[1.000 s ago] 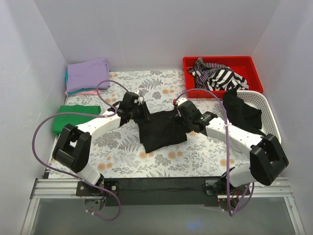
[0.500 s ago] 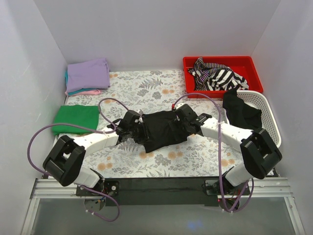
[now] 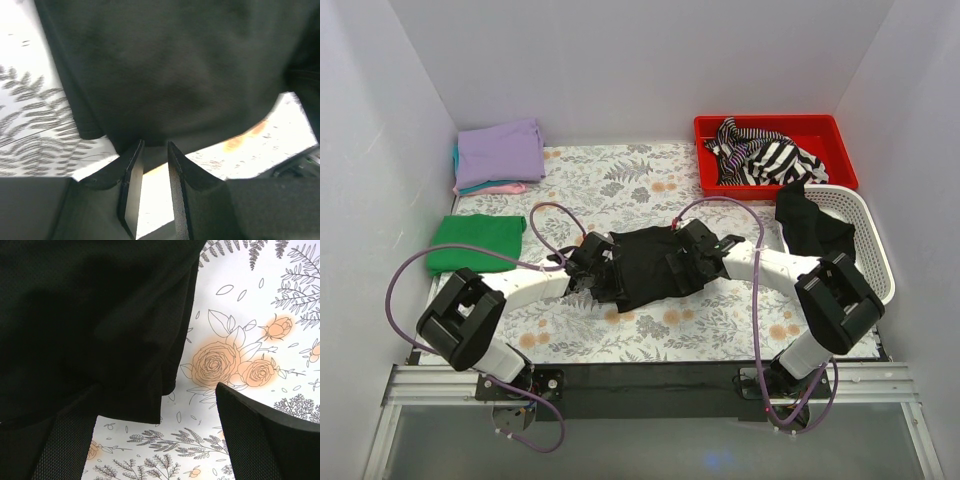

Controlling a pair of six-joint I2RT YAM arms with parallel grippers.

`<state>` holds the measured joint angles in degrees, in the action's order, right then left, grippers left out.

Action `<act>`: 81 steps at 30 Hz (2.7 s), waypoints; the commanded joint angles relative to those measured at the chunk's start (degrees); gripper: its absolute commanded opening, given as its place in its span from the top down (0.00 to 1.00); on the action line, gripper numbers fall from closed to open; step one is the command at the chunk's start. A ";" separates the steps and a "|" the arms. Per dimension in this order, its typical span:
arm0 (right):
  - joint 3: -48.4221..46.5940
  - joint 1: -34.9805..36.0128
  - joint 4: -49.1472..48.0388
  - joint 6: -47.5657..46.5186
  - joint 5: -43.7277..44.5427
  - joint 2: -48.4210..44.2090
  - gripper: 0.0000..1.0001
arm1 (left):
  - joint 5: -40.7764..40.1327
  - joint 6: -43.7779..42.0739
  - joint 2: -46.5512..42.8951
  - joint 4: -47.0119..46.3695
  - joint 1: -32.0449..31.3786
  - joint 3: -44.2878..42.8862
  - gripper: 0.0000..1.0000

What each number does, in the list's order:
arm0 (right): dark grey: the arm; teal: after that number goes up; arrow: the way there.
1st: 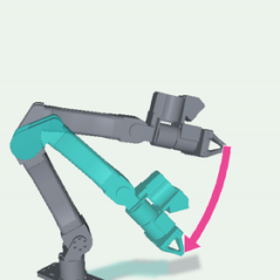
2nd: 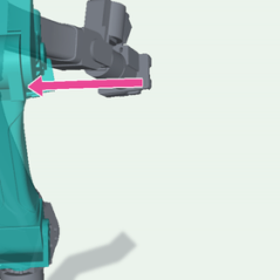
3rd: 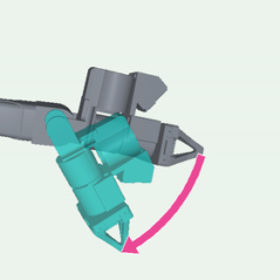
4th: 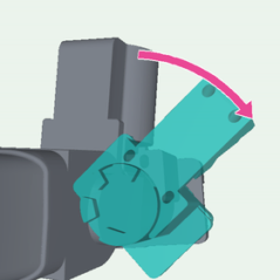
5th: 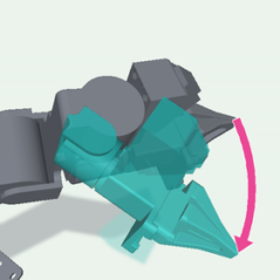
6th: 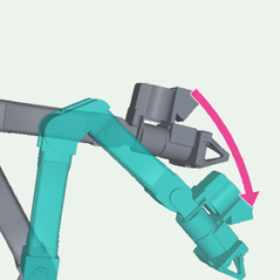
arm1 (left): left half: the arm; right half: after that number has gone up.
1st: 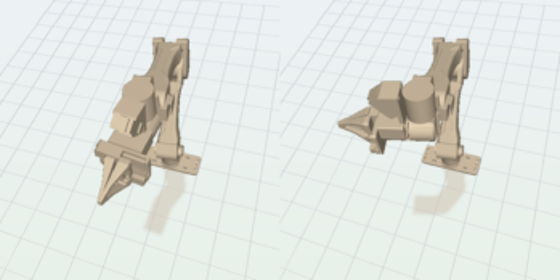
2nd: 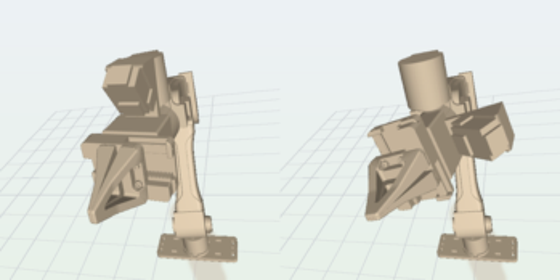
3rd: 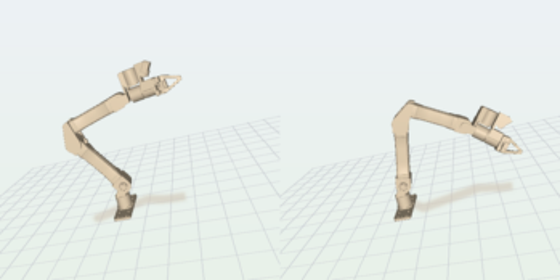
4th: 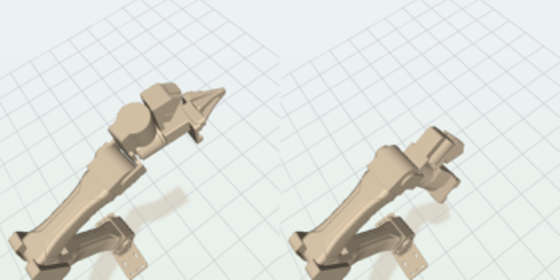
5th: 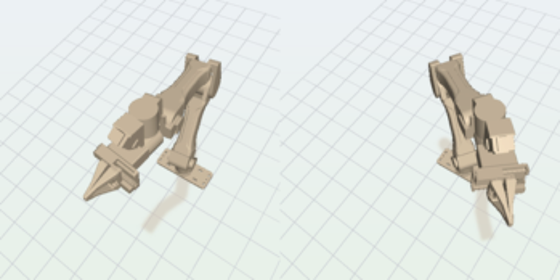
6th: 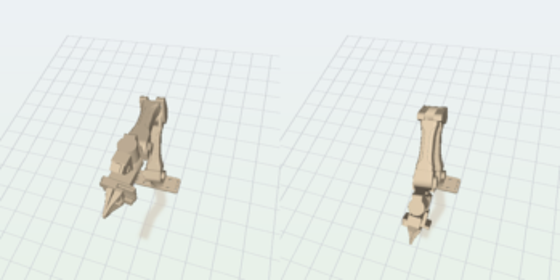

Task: Fold and stack the t-shirts
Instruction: Fold the tshirt, then neatly place the folded tshirt to the corner

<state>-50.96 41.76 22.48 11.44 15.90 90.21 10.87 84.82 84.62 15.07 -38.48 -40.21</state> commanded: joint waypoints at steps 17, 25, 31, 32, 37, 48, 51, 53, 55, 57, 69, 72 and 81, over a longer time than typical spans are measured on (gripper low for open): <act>1.04 -1.42 0.20 -1.86 4.85 -7.76 0.02 | -10.96 -7.12 -4.00 6.73 -0.19 -2.77 0.76; -2.74 -1.42 -3.49 -4.41 0.63 -14.98 0.02 | -16.99 -6.33 -8.42 7.86 -0.19 -10.06 0.54; -4.94 -1.59 -3.93 -4.85 -0.26 -14.54 0.02 | -24.85 -1.59 -2.72 11.21 0.33 -12.09 0.29; -4.85 -1.94 -4.02 -4.94 -0.08 -14.45 0.02 | -24.94 -0.80 -2.18 11.56 0.51 -12.18 0.29; -4.59 -5.19 -4.37 -5.03 -2.80 -13.31 0.01 | -25.11 2.11 -1.47 10.60 2.88 -8.85 0.28; -2.74 -10.73 -5.96 -5.73 -9.48 -13.49 0.02 | -17.91 0.01 -3.42 -1.78 10.27 0.30 0.16; -2.30 -11.00 -5.96 -5.73 -10.10 -12.96 0.02 | -15.10 -1.05 -0.52 -5.38 10.35 0.39 0.16; -2.13 -11.17 -6.04 -5.56 -10.19 -12.87 0.02 | -11.59 -1.23 1.24 -7.06 10.35 0.39 0.16; -1.78 -11.26 -6.22 -5.55 -10.45 -12.61 0.02 | -6.16 -0.88 3.17 -10.32 10.35 0.57 0.16; -1.51 -11.35 -6.31 -5.55 -10.36 -12.26 0.02 | -2.80 -0.53 3.88 -13.92 10.35 1.18 0.16; -0.90 -12.84 -6.57 -5.29 -9.40 -10.06 0.01 | 9.77 3.95 12.22 -25.26 8.68 5.23 0.18; -0.55 -13.02 -6.66 -5.29 -9.57 -9.88 0.02 | 11.97 4.48 17.57 -28.69 8.68 2.69 0.25; 1.39 -13.19 -6.66 -4.94 -9.66 -11.55 0.02 | 16.37 2.81 28.93 -30.72 8.68 -8.65 1.00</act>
<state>-50.11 28.88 17.37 6.24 6.20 80.27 28.75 90.94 109.67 -22.57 -29.26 -46.76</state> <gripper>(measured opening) 0.984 0.088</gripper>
